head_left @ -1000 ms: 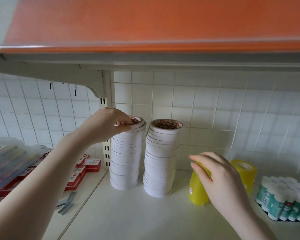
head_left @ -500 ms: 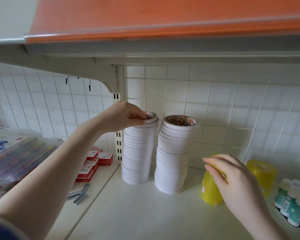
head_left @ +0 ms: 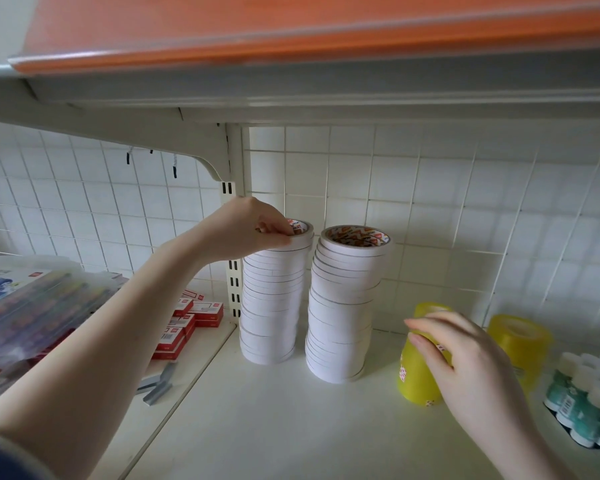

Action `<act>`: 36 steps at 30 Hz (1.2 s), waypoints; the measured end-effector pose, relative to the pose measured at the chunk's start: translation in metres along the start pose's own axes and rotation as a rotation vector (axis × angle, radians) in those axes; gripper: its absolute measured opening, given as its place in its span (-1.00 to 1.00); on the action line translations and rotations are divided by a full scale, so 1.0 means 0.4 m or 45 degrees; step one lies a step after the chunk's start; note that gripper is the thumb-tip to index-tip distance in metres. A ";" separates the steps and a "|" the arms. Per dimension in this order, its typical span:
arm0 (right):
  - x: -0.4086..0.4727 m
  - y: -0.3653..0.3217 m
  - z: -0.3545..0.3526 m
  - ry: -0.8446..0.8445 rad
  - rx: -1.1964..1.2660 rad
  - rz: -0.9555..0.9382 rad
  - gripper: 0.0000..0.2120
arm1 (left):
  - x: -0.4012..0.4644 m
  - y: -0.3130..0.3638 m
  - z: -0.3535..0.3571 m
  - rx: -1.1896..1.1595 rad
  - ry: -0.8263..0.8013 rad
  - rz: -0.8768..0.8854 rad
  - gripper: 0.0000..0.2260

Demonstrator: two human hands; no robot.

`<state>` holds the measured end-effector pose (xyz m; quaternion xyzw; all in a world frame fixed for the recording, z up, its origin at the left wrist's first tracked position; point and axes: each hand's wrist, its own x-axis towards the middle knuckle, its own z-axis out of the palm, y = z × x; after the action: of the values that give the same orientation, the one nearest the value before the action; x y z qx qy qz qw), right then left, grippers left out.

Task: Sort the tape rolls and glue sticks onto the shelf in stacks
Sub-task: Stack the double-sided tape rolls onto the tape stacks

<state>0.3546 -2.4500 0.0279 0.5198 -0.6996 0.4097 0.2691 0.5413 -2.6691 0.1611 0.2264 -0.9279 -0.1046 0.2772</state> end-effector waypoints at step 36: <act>-0.389 0.045 -0.389 0.116 -0.791 0.375 -0.76 | -0.404 0.338 0.347 0.001 0.229 0.122 -0.54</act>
<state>0.3787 -2.2362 -0.0215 0.2874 -0.8458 0.2344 0.3835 0.5347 -2.4639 0.0144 0.1904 -0.9090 -0.0702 0.3640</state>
